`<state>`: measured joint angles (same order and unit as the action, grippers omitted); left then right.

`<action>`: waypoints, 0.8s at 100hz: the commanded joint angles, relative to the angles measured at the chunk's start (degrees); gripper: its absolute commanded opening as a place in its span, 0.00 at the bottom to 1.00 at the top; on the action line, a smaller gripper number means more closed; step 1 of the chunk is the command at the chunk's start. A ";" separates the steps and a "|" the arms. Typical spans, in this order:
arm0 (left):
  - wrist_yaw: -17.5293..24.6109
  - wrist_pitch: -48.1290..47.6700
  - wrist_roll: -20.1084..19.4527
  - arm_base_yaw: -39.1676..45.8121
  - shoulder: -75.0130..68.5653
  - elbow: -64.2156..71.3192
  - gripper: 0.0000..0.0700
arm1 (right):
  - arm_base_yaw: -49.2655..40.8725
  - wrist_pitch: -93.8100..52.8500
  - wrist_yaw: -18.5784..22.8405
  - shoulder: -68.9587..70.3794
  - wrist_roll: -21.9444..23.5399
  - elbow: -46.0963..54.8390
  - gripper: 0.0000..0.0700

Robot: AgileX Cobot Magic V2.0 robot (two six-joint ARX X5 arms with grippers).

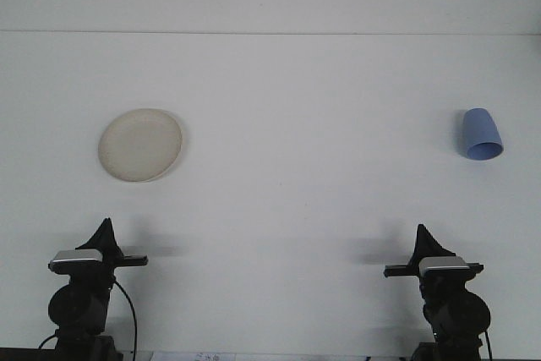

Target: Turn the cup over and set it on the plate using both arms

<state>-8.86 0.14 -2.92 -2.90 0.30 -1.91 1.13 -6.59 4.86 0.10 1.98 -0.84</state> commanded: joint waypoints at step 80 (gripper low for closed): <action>-0.13 1.40 0.20 0.00 -0.13 1.09 0.02 | -0.04 0.59 0.52 -0.02 3.43 0.11 0.01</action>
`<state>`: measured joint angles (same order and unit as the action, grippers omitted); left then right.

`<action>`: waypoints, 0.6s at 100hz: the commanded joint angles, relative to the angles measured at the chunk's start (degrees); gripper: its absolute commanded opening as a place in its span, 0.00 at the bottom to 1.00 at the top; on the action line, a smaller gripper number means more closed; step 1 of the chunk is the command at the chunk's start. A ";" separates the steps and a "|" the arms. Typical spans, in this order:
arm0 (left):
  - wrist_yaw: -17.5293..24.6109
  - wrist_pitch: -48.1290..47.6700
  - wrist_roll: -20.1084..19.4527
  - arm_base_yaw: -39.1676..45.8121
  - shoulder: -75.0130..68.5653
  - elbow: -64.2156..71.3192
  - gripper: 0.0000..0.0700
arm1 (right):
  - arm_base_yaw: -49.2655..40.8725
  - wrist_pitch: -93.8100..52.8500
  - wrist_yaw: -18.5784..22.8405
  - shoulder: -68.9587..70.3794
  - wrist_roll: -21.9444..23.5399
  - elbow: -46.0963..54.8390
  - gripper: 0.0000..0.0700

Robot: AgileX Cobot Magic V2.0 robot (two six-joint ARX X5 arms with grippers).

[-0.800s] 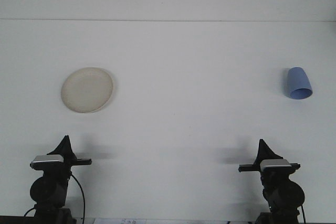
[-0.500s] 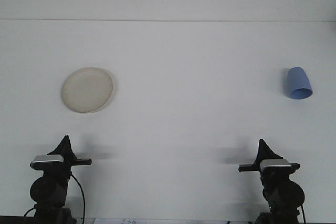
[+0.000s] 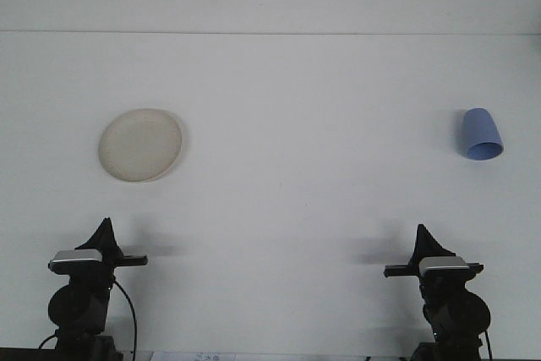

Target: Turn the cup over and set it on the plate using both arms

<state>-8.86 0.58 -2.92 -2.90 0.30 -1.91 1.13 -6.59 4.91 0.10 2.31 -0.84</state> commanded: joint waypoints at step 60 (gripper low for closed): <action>-0.13 0.96 0.20 0.00 -0.13 1.09 0.02 | -0.04 0.02 -2.25 3.69 18.49 -14.10 0.17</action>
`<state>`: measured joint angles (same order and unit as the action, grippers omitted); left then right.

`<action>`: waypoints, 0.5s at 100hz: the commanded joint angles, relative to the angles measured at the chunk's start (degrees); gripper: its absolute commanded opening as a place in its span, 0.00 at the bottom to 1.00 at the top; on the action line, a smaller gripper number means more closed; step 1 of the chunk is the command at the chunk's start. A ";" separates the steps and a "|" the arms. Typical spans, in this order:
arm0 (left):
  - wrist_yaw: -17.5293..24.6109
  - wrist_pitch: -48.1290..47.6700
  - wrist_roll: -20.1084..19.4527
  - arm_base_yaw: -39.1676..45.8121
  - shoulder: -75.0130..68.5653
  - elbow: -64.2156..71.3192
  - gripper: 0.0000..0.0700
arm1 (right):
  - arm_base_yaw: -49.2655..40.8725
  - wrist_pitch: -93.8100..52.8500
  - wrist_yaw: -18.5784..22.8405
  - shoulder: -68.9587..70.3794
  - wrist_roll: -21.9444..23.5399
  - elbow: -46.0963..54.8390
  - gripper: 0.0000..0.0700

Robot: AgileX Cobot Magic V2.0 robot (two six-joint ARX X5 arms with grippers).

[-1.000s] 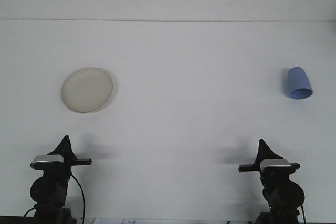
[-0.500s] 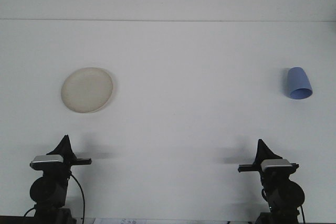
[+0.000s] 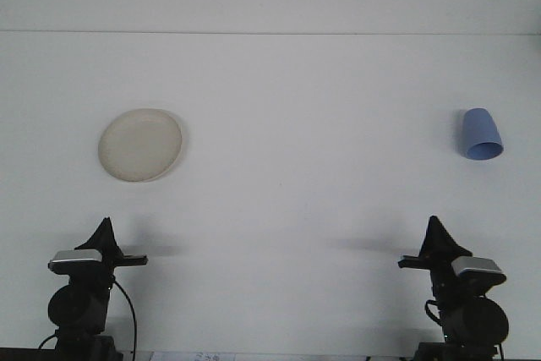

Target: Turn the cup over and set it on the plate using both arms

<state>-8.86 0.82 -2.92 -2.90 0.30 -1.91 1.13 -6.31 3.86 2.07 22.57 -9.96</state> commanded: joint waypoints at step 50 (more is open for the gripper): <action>-0.13 0.72 0.20 0.00 -0.13 1.09 0.02 | 3.89 -10.14 -15.41 40.72 -26.49 -30.73 0.75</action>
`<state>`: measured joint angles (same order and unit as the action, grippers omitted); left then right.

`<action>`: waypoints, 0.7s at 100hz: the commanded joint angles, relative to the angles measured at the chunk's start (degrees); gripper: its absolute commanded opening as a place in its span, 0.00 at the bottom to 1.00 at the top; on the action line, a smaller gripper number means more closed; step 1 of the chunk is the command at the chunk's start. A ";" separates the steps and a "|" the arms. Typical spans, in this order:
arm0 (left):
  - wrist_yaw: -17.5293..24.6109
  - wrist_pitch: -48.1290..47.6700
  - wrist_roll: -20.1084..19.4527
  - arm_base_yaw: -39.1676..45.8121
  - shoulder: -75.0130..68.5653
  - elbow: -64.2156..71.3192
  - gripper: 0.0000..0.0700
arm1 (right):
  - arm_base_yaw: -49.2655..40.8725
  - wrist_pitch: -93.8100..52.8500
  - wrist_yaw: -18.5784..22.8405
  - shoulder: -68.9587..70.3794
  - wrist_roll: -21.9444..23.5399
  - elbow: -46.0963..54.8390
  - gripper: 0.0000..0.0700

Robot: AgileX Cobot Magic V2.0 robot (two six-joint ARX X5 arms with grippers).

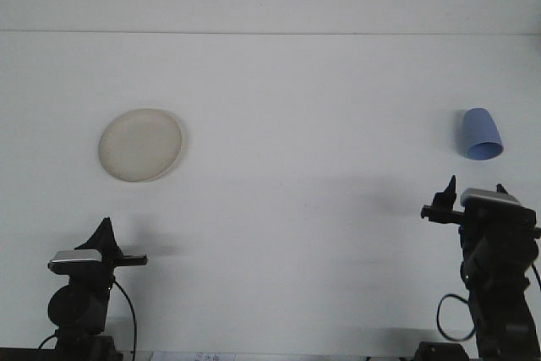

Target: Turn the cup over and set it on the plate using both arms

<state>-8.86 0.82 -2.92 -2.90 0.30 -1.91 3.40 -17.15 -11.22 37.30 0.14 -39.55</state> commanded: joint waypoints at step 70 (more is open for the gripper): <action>-0.15 0.72 0.17 0.00 -0.13 1.09 0.02 | 29.75 30.60 26.32 44.74 -14.32 -3.41 0.75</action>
<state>-8.86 0.82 -2.92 -2.90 0.30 -1.91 32.45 9.85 13.54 78.87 -13.32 -42.06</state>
